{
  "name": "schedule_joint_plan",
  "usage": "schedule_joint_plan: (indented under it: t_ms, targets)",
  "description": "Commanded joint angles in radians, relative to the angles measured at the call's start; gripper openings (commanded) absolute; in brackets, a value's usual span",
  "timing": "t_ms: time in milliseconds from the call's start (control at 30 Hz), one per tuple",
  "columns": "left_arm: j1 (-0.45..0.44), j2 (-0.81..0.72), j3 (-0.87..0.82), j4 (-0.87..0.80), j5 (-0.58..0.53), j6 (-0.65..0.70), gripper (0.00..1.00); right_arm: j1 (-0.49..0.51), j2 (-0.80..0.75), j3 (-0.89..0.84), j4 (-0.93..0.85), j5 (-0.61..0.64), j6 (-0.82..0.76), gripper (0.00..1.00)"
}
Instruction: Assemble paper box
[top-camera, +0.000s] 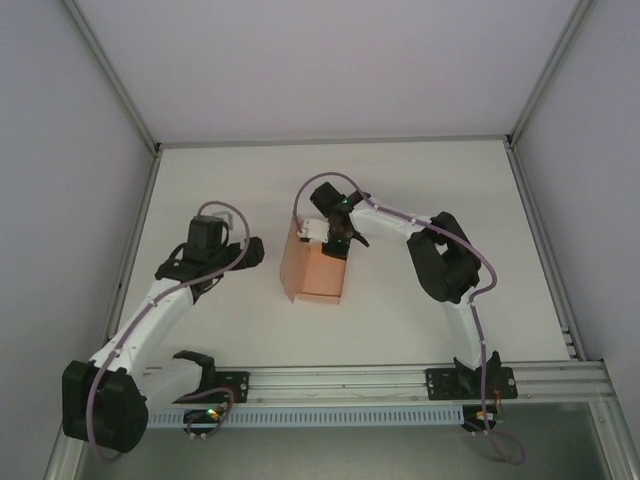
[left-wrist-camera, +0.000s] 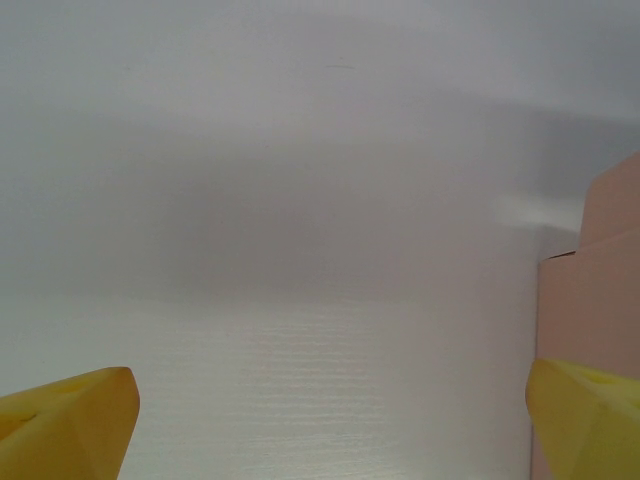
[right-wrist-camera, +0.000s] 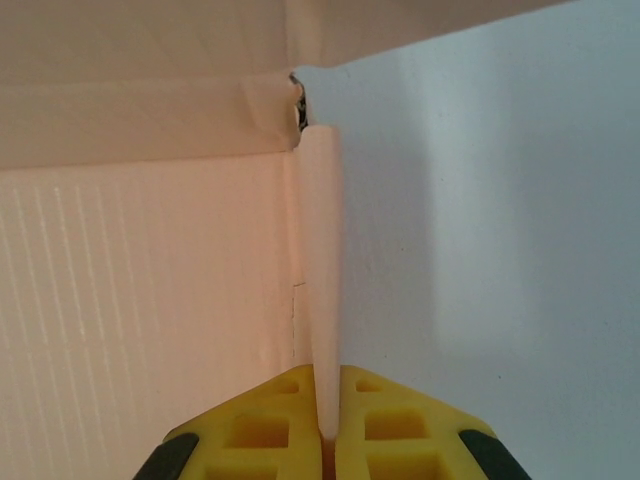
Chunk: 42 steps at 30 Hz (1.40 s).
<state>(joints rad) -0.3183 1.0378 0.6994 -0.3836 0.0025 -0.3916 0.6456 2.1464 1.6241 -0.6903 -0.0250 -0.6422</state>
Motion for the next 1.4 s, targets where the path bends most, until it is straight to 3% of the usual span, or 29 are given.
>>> schedule_joint_plan:
  t_ms: [0,133,567,700,767,900,1100,1200,1367]
  targets:
    - [0.004,-0.031,-0.014,-0.047,-0.018,-0.020,1.00,0.008,0.078,-0.061,-0.022,0.192,0.096,0.01]
    - [0.004,-0.052,-0.013,-0.060,-0.018,-0.022,1.00,0.008,0.082,-0.033,-0.042,0.162,0.112,0.07]
    - [0.002,-0.094,-0.028,-0.066,-0.013,-0.032,1.00,0.008,0.121,0.032,-0.074,0.119,0.127,0.10]
    - [0.001,-0.094,-0.025,-0.071,-0.006,-0.038,1.00,0.006,0.140,0.041,-0.060,0.162,0.154,0.00]
    - [0.001,-0.100,-0.023,-0.075,-0.011,-0.044,1.00,0.000,0.109,0.027,-0.021,0.160,0.209,0.00]
    - [0.003,-0.105,-0.020,-0.062,-0.007,-0.060,1.00,-0.044,-0.074,-0.090,0.151,0.086,0.364,0.00]
    - [0.007,-0.069,-0.031,0.022,0.034,-0.110,1.00,-0.154,-0.506,-0.443,0.566,-0.301,0.619,0.00]
    - [0.008,-0.008,-0.031,0.124,0.127,-0.128,1.00,-0.181,-0.685,-0.602,0.756,-0.401,0.731,0.00]
    - [-0.043,0.154,0.040,0.321,0.323,-0.113,1.00,-0.182,-0.849,-0.721,0.861,-0.428,0.864,0.00]
